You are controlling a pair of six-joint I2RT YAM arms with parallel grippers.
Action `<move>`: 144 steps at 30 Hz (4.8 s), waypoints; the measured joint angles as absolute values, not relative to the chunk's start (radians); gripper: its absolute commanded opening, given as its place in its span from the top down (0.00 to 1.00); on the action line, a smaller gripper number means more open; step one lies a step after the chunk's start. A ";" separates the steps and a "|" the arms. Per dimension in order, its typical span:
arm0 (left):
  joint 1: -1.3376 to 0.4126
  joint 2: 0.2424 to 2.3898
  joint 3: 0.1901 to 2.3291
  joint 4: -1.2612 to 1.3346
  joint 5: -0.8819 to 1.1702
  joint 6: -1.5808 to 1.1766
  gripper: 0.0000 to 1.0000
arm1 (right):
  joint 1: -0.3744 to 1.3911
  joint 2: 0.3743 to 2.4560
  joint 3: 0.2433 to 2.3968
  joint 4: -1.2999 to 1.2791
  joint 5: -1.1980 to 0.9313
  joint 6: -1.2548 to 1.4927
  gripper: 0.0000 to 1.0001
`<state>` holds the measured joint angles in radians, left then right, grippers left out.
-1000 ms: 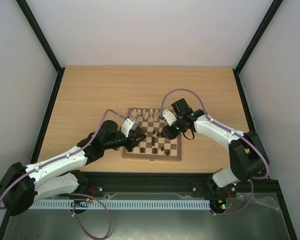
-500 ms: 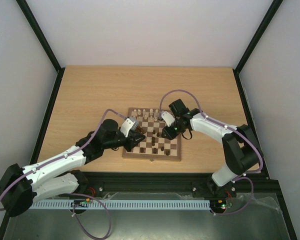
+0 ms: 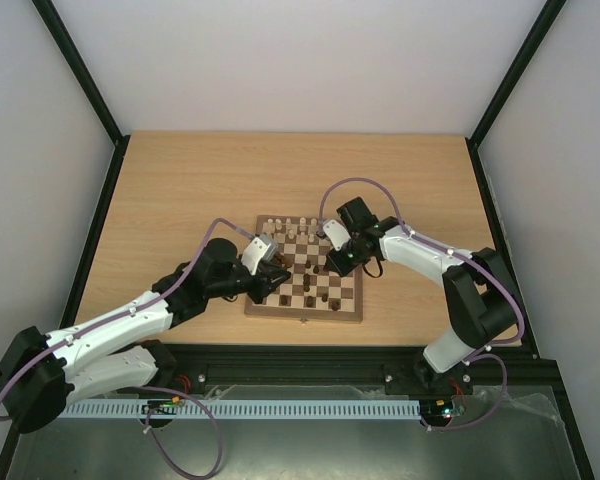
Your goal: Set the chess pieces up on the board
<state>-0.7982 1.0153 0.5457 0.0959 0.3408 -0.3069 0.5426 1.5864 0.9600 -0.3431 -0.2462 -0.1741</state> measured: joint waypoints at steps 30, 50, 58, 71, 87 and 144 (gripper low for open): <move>-0.798 1.015 0.551 0.083 0.340 -0.300 0.88 | 0.768 1.313 0.895 -0.551 -0.286 -0.341 0.95; -0.798 0.894 0.551 -0.002 0.321 -0.308 0.88 | 0.837 1.407 0.893 -0.570 -0.170 -0.341 0.96; -0.798 0.894 0.551 -0.013 0.317 -0.308 0.88 | 0.838 1.416 0.893 -0.544 -0.094 -0.326 0.97; -0.798 0.895 0.551 -0.014 0.317 -0.308 0.88 | 0.838 1.453 0.894 -0.493 -0.046 -0.314 0.96; -0.798 0.895 0.551 -0.015 0.317 -0.307 0.88 | 0.838 1.454 0.894 -0.496 -0.137 -0.322 0.95; -0.791 1.262 0.851 -0.202 0.648 -0.342 0.88 | 0.924 1.159 1.173 -0.722 -0.089 -0.848 0.62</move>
<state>-0.7906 1.2625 0.8513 -0.2016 0.6483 -0.3416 0.9241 1.1587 1.1728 -0.7216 -0.0895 -0.8478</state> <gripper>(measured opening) 0.155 0.375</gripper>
